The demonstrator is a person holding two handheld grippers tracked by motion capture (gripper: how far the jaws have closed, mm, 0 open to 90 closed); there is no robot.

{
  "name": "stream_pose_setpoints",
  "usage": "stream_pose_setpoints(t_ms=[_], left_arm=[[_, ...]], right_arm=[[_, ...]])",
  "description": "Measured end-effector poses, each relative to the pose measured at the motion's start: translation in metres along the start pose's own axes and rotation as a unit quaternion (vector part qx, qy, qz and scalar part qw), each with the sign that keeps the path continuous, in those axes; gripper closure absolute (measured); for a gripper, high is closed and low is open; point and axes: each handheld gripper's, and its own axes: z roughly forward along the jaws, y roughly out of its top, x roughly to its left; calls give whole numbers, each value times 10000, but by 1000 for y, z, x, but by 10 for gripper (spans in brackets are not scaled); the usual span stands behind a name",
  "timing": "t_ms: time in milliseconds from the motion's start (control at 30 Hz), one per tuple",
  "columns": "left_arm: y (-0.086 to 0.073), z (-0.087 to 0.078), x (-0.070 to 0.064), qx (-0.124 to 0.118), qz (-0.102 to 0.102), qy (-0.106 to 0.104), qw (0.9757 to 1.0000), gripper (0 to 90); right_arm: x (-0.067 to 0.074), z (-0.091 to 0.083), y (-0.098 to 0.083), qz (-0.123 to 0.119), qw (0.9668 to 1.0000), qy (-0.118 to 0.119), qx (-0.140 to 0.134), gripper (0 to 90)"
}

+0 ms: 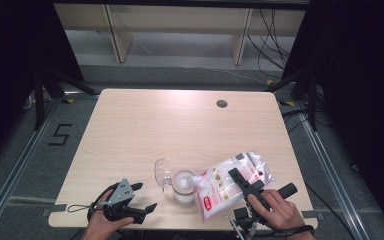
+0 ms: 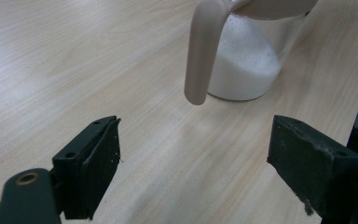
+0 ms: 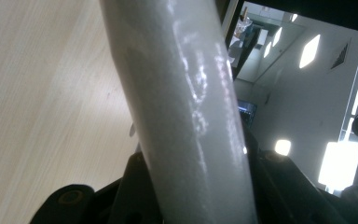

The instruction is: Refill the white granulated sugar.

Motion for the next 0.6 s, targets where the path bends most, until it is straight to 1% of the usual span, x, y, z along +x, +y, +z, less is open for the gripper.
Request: stream_pose_setpoints(t_ms=[33,67,100,133,167,200,233,267,300,333,367,400,433,467,500,533,567,600], left_arm=[[0,0,0,3,-36,-10,10000,164],[0,0,0,63,13,-7,10000,164],[-1,0,-1,20,-18,-17,10000,164],[0,0,-1,19,8,-6,10000,164],[0,-1,1,67,107,34,9999,164],[0,-1,1,74,64,28,9999,164],[0,0,0,30,-6,-12,10000,164],[-1,0,-2,1,-41,18,10000,164],[-1,1,-1,-7,-25,-23,10000,164],[0,0,-1,32,5,-22,10000,164],[0,0,0,24,44,1,10000,164],[0,0,0,45,35,-13,10000,164],[0,0,-1,20,-7,2,10000,164],[-1,0,-1,4,-26,-15,10000,164],[-1,0,-1,8,-19,-33,10000,164],[0,0,0,26,39,12,10000,164],[0,0,1,79,67,9,9999,164],[0,0,1,86,54,12,9999,164]], right_arm=[[0,-1,1,38,10000,70,24,721],[-1,0,3,-22,10000,79,-11,721],[-1,1,4,-71,9999,26,-74,721],[-1,0,5,-24,10000,85,-45,720],[-1,1,6,-50,9999,79,-82,721],[-1,2,7,-27,9999,9,-112,720],[0,2,7,9,9999,32,-101,720],[-1,2,7,-41,9999,54,-82,721],[-2,2,6,-60,9999,65,-75,721],[0,2,5,52,10000,19,-46,721],[-1,2,4,-10,10000,81,8,721],[-1,2,2,-13,10000,27,-27,721],[0,1,1,31,9999,89,41,721],[-1,1,-1,-97,9999,4,-47,722],[1,-1,-1,116,9999,36,82,722],[1,-1,-1,109,9999,42,79,722],[0,-1,-1,58,10000,14,29,722],[-1,-1,-1,36,10000,22,7,722]])
